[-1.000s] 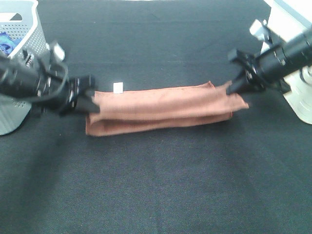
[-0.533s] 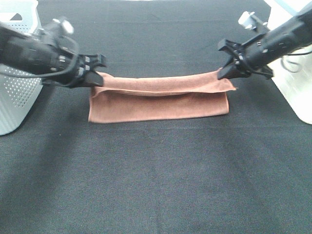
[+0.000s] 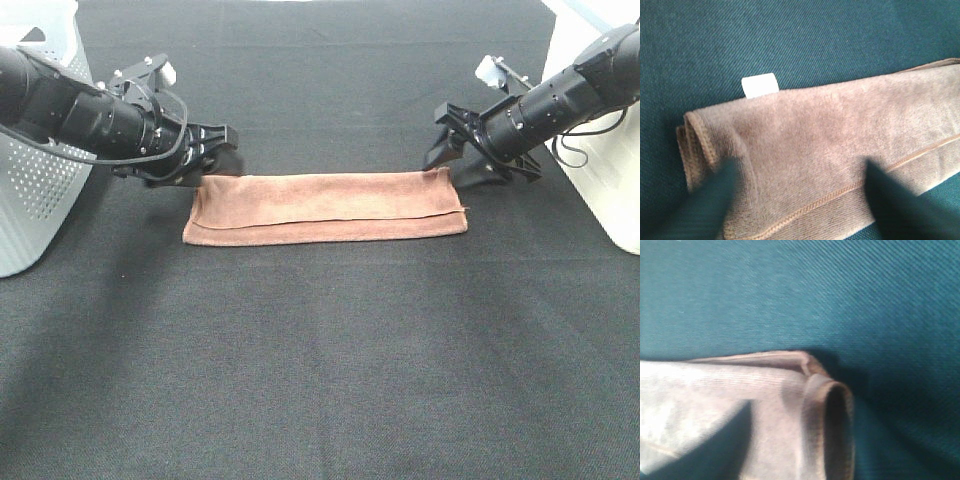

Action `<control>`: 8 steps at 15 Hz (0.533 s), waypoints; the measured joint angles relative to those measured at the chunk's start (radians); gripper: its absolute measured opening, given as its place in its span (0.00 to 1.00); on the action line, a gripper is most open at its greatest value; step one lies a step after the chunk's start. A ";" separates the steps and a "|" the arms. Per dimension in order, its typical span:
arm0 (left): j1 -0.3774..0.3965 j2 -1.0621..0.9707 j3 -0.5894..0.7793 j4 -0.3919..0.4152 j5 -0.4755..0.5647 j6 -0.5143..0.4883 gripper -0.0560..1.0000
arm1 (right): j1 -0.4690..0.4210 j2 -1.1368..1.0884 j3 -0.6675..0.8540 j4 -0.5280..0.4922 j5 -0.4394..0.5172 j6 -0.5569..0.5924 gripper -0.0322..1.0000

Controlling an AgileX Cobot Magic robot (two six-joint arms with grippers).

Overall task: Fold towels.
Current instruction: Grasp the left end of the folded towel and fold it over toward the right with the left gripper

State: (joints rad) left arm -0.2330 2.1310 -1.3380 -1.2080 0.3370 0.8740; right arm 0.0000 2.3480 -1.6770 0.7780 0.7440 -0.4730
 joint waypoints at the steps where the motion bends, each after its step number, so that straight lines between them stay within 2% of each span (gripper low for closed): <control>1: 0.000 0.000 0.000 0.000 0.000 0.000 0.74 | 0.000 0.000 0.000 0.000 0.000 0.000 0.67; 3: 0.007 -0.012 0.000 0.046 -0.004 -0.045 0.80 | 0.000 -0.027 0.000 -0.097 0.065 0.063 0.71; 4: 0.015 -0.014 0.000 0.092 0.004 -0.115 0.80 | 0.000 -0.042 0.000 -0.159 0.102 0.123 0.72; 7: 0.042 -0.005 0.000 0.287 0.037 -0.415 0.81 | 0.000 -0.053 0.000 -0.286 0.191 0.236 0.72; 8: 0.046 0.014 -0.001 0.371 0.057 -0.502 0.81 | 0.000 -0.053 0.000 -0.289 0.191 0.243 0.72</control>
State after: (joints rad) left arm -0.1870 2.1450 -1.3390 -0.8370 0.3940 0.3720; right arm 0.0000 2.2950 -1.6770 0.4890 0.9350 -0.2300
